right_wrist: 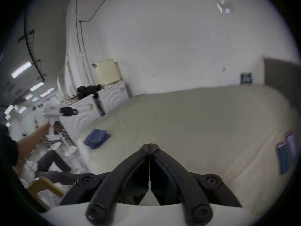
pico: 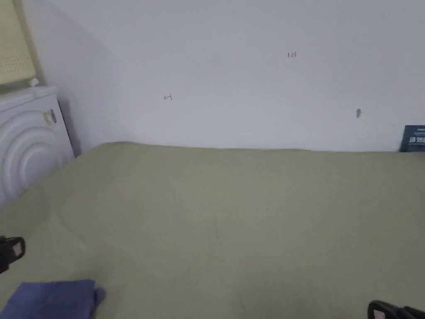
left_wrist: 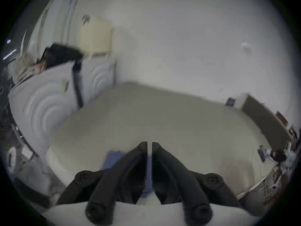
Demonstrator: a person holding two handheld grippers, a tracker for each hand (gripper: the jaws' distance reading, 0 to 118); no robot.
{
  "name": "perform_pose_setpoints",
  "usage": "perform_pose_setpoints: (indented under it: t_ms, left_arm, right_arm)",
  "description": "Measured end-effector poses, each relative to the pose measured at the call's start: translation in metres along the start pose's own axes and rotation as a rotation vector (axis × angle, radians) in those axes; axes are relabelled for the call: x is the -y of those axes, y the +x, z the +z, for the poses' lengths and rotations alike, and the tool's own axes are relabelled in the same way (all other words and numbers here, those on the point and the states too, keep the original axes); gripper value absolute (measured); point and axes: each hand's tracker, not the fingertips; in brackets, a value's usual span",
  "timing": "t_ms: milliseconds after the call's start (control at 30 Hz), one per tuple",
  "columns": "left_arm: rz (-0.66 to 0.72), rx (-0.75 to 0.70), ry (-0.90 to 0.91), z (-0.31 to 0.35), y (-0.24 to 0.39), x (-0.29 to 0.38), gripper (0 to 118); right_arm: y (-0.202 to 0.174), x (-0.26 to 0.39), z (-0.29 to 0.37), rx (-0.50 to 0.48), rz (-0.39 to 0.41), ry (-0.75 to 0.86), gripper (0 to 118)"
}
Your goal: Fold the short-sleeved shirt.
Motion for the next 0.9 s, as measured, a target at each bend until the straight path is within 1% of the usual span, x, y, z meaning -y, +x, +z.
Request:
perform_pose_setpoints:
  t_ms: [33, 67, 100, 133, 167, 200, 300, 333, 400, 433, 467, 500, 533, 567, 633, 667, 700, 733, 767, 800, 833, 867, 900]
  left_arm:
    - [0.033, 0.051, 0.062, 0.004, 0.029, 0.011, 0]
    - [0.059, 0.098, 0.09, 0.008, 0.059, 0.023, 0]
    - [0.139, 0.129, 0.104, 0.011, 0.09, 0.037, 0]
    - [0.161, 0.161, 0.095, 0.009, 0.107, 0.051, 0]
    - [0.151, 0.185, 0.093, 0.011, 0.131, 0.065, 0]
    - [0.144, 0.168, 0.088, 0.012, 0.152, 0.077, 0]
    - [0.117, 0.168, 0.073, 0.008, 0.192, 0.102, 0]
    - [0.09, 0.214, 0.047, 0.005, 0.196, 0.103, 0]
    - [0.094, 0.205, 0.06, 0.007, 0.215, 0.103, 0]
    - [0.097, 0.217, 0.061, 0.007, 0.217, 0.099, 0]
    - [0.094, 0.187, 0.084, 0.008, 0.221, 0.092, 0]
    - [0.051, 0.147, 0.104, 0.009, 0.223, 0.083, 0]
    - [0.021, 0.151, 0.136, 0.013, 0.233, 0.074, 0]
    - [-0.02, 0.146, 0.165, 0.014, 0.235, 0.065, 0]
    - [-0.107, 0.089, 0.225, 0.016, 0.241, 0.049, 1]
    - [-0.146, 0.066, 0.24, 0.019, 0.249, 0.042, 4]
    - [-0.172, 0.054, 0.26, 0.02, 0.251, 0.038, 23]
    - [-0.182, 0.039, 0.269, 0.018, 0.253, 0.034, 55]
    - [-0.183, 0.031, 0.258, 0.016, 0.254, 0.031, 93]
    - [-0.178, 0.032, 0.255, 0.017, 0.258, 0.032, 118]
    - [-0.17, 0.045, 0.287, 0.018, 0.257, 0.033, 118]
    - [-0.162, 0.063, 0.31, 0.018, 0.254, 0.033, 118]
    - [-0.157, 0.062, 0.304, 0.015, 0.254, 0.034, 118]
  right_arm:
    - [0.0, -0.005, 0.006, 0.035, 0.018, 0.045, 0]
    - [-0.002, -0.01, 0.01, 0.089, 0.028, 0.07, 0]
    - [-0.004, -0.012, 0.014, 0.158, 0.035, 0.082, 0]
    - [-0.007, -0.013, 0.016, 0.219, 0.039, 0.09, 0]
    - [-0.003, -0.007, 0.017, 0.272, 0.031, 0.088, 0]
    - [-0.003, -0.003, 0.019, 0.318, 0.027, 0.084, 0]
    - [-0.007, 0.013, 0.027, 0.439, 0.036, 0.085, 0]
    - [-0.006, 0.016, 0.03, 0.454, 0.024, 0.086, 0]
    - [-0.005, 0.019, 0.034, 0.471, 0.014, 0.095, 0]
    - [-0.004, 0.017, 0.034, 0.493, 0.03, 0.095, 0]
    - [-0.004, 0.013, 0.036, 0.515, 0.058, 0.096, 0]
    - [-0.005, 0.007, 0.037, 0.539, 0.099, 0.111, 0]
    - [-0.005, 0.0, 0.038, 0.554, 0.126, 0.13, 0]
    - [-0.006, -0.009, 0.038, 0.563, 0.147, 0.158, 0]
    - [-0.006, -0.025, 0.037, 0.601, 0.181, 0.206, 0]
    - [-0.005, -0.032, 0.036, 0.631, 0.199, 0.226, 1]
    - [-0.006, -0.038, 0.036, 0.661, 0.209, 0.241, 10]
    - [-0.006, -0.043, 0.035, 0.688, 0.206, 0.252, 40]
    - [-0.003, -0.047, 0.033, 0.688, 0.197, 0.244, 83]
    - [0.0, -0.049, 0.031, 0.687, 0.184, 0.239, 117]
    - [-0.001, -0.042, 0.034, 0.634, 0.188, 0.337, 116]
    - [0.001, -0.035, 0.036, 0.684, 0.162, 0.326, 116]
    - [0.002, -0.03, 0.036, 0.692, 0.162, 0.332, 116]
